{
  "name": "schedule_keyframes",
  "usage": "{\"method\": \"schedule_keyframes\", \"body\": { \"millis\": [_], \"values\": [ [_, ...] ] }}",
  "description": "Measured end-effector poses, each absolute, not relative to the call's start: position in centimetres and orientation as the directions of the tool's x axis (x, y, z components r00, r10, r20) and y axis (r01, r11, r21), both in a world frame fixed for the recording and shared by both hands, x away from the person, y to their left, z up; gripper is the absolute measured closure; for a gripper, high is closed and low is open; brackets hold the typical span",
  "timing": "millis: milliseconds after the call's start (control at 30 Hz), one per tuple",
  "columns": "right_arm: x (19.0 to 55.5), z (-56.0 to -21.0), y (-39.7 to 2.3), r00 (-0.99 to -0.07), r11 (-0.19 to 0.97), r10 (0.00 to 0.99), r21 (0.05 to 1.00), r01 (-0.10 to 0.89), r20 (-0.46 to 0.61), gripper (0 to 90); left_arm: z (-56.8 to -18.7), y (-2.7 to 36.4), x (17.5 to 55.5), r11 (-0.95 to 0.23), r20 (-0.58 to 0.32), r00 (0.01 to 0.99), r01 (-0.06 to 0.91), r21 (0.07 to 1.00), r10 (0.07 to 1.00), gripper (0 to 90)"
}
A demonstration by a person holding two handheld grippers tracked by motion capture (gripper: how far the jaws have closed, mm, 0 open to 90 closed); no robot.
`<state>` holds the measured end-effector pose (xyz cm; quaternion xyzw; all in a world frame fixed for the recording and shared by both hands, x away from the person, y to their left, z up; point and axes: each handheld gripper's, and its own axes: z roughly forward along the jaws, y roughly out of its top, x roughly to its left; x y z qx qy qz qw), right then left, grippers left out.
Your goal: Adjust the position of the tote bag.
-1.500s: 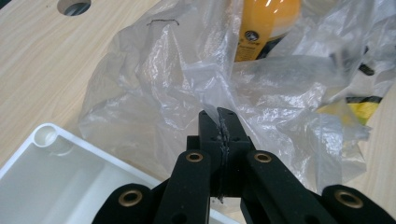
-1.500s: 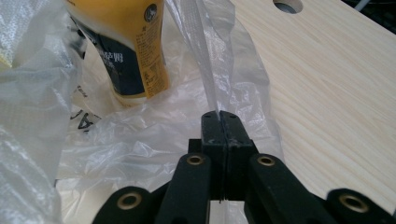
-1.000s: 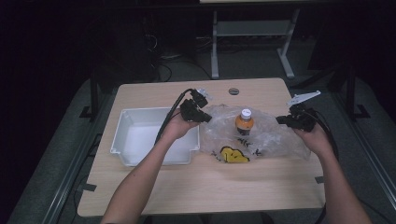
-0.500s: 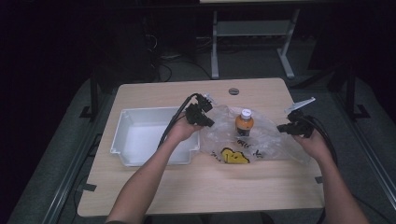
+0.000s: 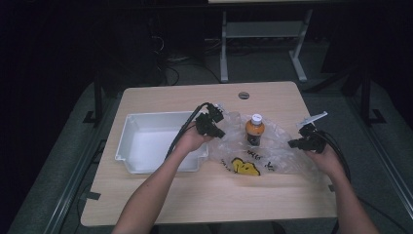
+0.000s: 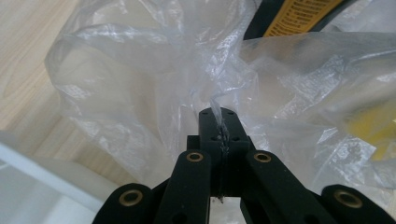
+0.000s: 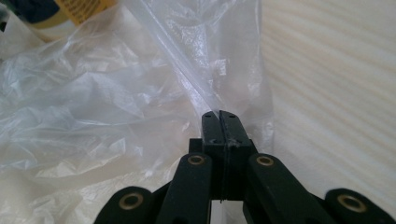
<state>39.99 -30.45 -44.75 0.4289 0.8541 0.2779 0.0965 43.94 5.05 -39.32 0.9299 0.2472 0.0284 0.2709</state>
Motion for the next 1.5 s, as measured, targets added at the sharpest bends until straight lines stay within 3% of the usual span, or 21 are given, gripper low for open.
{"method": "schedule_keyframes", "body": {
  "millis": [1300,1367,1500],
  "values": [
    [38.8,-45.3,-31.9,-0.582,0.449,0.809,0.556,0.7,0.08,90.0,-41.0,3.3,42.1,-0.807,-0.08,0.906,0.408,0.427,0.415,90.0],
    [38.8,-45.0,-31.8,-0.586,0.433,0.804,0.579,0.691,0.098,76.3,-40.9,3.4,42.1,-0.798,-0.069,0.903,0.408,0.443,0.424,90.0],
    [38.3,-43.7,-32.0,-0.588,0.386,0.799,0.642,0.662,0.126,66.9,-40.5,3.6,42.2,-0.788,-0.068,0.902,0.408,0.462,0.427,89.8]
  ]
}}
